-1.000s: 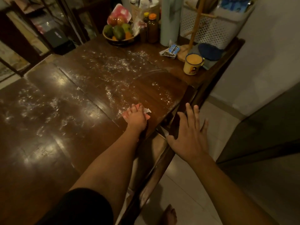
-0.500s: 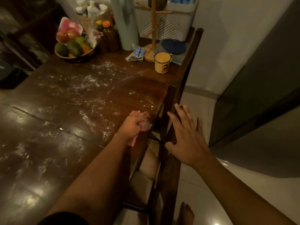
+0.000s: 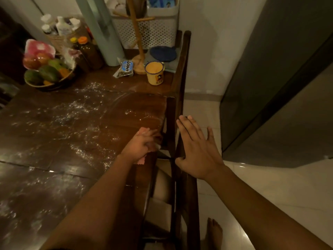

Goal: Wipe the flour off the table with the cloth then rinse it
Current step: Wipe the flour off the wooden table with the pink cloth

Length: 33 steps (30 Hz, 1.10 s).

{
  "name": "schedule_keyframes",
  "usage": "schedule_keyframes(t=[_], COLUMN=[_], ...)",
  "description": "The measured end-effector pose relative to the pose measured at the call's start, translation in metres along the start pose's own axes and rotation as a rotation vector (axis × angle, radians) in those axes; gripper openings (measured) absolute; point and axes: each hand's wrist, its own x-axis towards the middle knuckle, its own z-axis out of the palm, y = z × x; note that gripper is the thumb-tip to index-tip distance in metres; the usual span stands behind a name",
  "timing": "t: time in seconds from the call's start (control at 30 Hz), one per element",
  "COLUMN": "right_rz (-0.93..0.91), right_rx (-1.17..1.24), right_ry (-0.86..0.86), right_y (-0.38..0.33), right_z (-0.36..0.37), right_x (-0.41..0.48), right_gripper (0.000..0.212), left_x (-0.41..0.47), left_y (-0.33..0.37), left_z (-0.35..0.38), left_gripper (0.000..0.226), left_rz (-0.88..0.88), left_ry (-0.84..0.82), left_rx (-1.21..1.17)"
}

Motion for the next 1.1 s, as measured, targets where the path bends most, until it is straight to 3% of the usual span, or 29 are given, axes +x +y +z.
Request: schedule_keyframes(t=[0.13, 0.3, 0.43, 0.6, 0.7, 0.8, 0.97, 1.1], right_rz=[-0.050, -0.064, -0.158, -0.257, -0.232, -0.232, -0.244, -0.312], right_rx=[-0.022, 0.133, 0.128, 0.153, 0.160, 0.152, 0.177, 0.217], right_ry=[0.016, 0.054, 0.081, 0.037, -0.071, 0.001, 0.135, 0.217], right_y=[0.004, 0.013, 0.023, 0.026, 0.027, 0.025, 0.030, 0.038], right_z=[-0.005, -0.015, -0.026, -0.045, -0.046, -0.036, -0.021, -0.013], right_x=[0.007, 0.039, 0.076, 0.131, 0.157, 0.165, 0.165, 0.168], right_gripper=[0.103, 0.093, 0.091, 0.085, 0.069, 0.050, 0.034, 0.024], left_x=[0.003, 0.054, 0.073, 0.043, 0.033, 0.055, 0.107, 0.090], left_y=[-0.008, 0.010, 0.025, 0.017, 0.024, 0.024, 0.009, 0.008], left_z=[-0.012, -0.009, 0.013, 0.007, -0.002, -0.003, 0.010, 0.002], left_gripper=[0.047, 0.053, 0.058, 0.049, 0.057, 0.052, 0.059, 0.054], left_rz=[-0.246, -0.444, -0.293, -0.105, -0.162, -0.335, -0.509, -0.203], left_ry=[0.207, 0.238, 0.109, 0.056, 0.174, 0.405, 0.372, 0.253], left_rx=[-0.035, 0.211, 0.322, 0.127, 0.075, 0.077, 0.247, 0.164])
